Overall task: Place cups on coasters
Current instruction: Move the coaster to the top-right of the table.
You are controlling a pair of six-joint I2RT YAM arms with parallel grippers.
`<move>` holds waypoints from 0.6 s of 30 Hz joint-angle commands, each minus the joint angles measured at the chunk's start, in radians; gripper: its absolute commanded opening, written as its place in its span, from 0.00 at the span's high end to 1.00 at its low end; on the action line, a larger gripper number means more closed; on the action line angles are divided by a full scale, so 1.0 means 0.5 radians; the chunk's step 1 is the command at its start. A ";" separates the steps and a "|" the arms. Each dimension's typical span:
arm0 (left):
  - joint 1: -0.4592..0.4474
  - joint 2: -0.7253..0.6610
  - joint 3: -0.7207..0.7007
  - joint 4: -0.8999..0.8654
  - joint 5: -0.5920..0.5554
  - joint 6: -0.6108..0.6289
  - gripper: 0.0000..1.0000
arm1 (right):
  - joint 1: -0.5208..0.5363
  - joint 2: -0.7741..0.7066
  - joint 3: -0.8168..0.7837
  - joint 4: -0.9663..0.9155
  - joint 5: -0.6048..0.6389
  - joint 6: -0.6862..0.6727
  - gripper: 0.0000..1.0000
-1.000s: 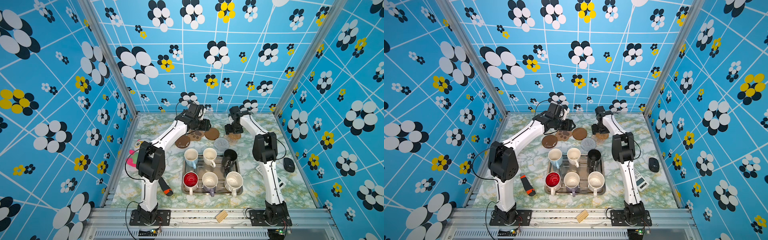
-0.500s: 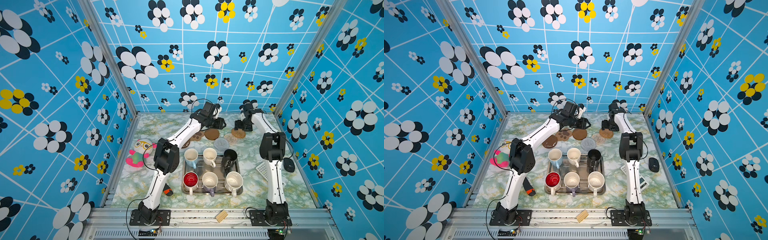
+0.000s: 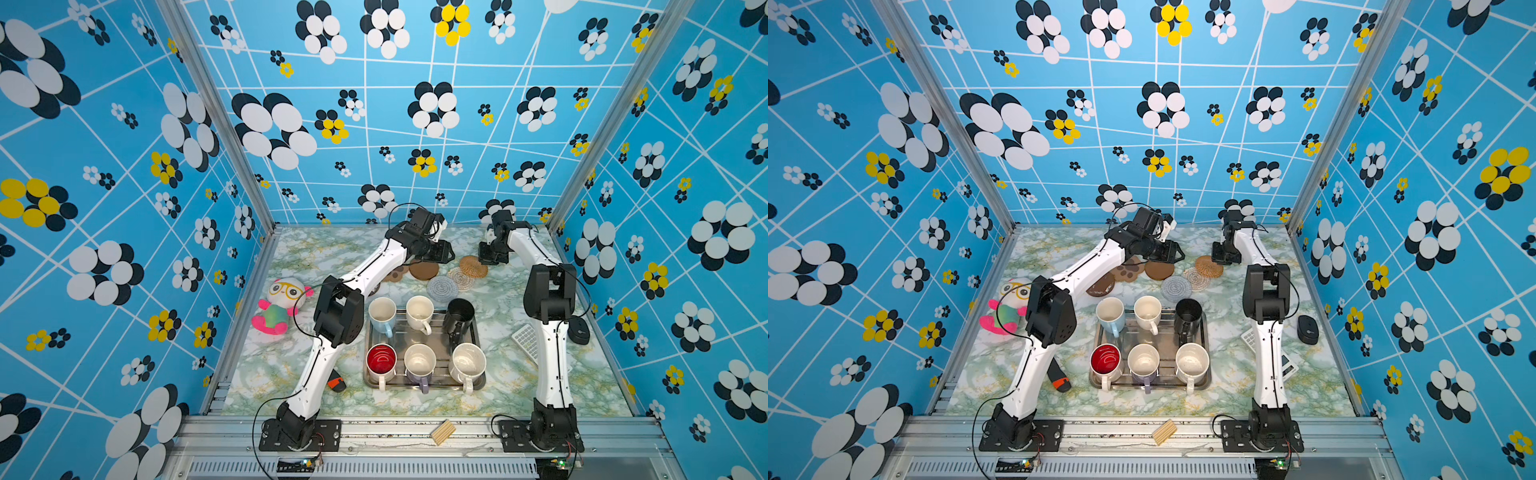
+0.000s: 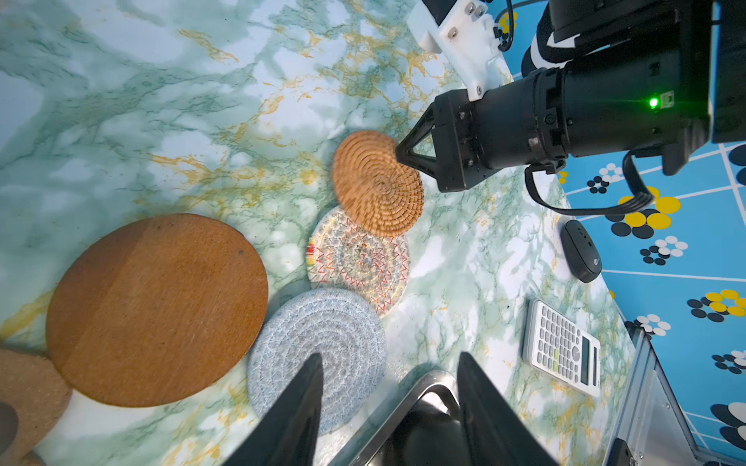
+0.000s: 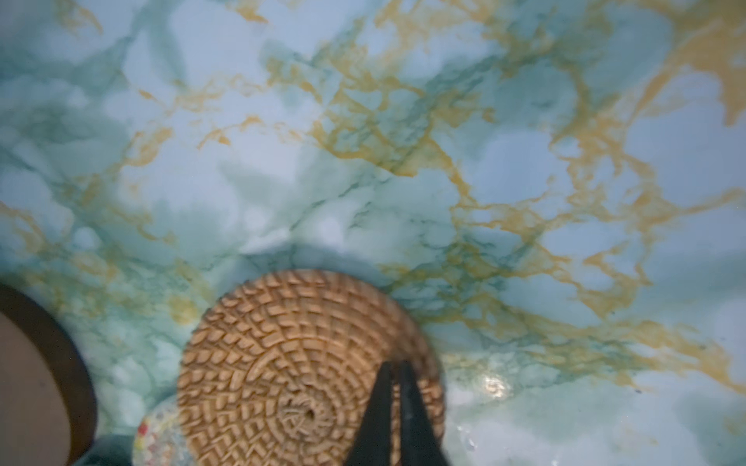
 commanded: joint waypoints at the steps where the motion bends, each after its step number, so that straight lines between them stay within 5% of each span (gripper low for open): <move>1: -0.014 0.061 0.060 -0.023 0.036 -0.034 0.46 | 0.009 0.003 -0.002 -0.044 -0.035 0.004 1.00; 18: -0.015 0.040 0.034 -0.056 0.013 -0.018 0.46 | -0.119 0.044 0.062 -0.187 0.240 -0.033 1.00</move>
